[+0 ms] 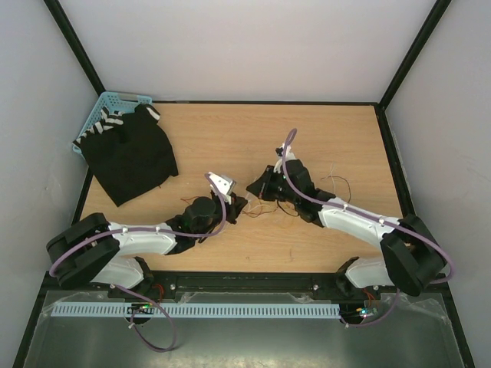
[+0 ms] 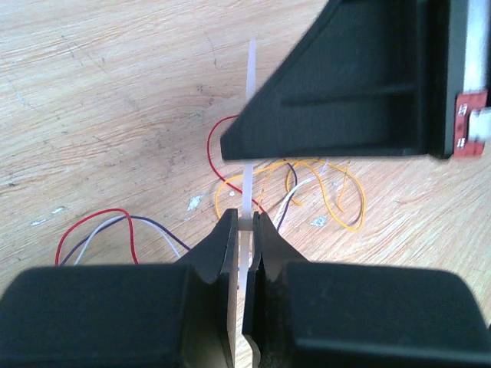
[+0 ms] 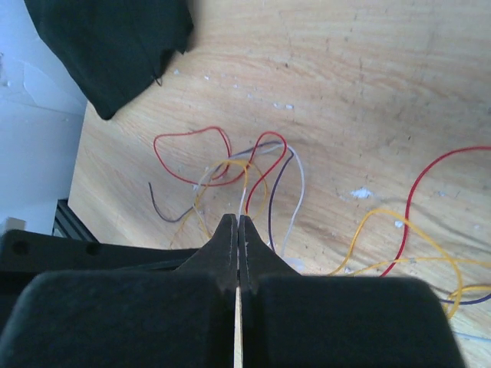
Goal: Zip-tie the wires
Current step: Tie the cable at the center of the board.
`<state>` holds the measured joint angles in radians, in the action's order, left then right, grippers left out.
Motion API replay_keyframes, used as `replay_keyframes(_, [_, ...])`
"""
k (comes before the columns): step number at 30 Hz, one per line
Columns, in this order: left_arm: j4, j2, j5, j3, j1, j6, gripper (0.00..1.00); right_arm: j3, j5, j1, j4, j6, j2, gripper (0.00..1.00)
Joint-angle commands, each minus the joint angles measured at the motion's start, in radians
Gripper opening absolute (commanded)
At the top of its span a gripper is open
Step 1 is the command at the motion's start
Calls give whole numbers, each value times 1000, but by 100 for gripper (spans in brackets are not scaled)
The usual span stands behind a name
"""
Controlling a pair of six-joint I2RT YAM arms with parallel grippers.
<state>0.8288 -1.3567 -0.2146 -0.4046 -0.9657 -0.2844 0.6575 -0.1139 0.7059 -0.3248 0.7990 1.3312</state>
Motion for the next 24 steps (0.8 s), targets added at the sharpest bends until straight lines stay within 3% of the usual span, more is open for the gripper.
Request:
replay_keyframes(1, [-35, 6, -13, 40, -5, -19, 0, 93, 32, -51, 9, -49, -43, 0])
replay_keyframes(24, [-43, -33, -60, 76, -8, -58, 0, 259, 7, -106, 85, -114, -61, 0])
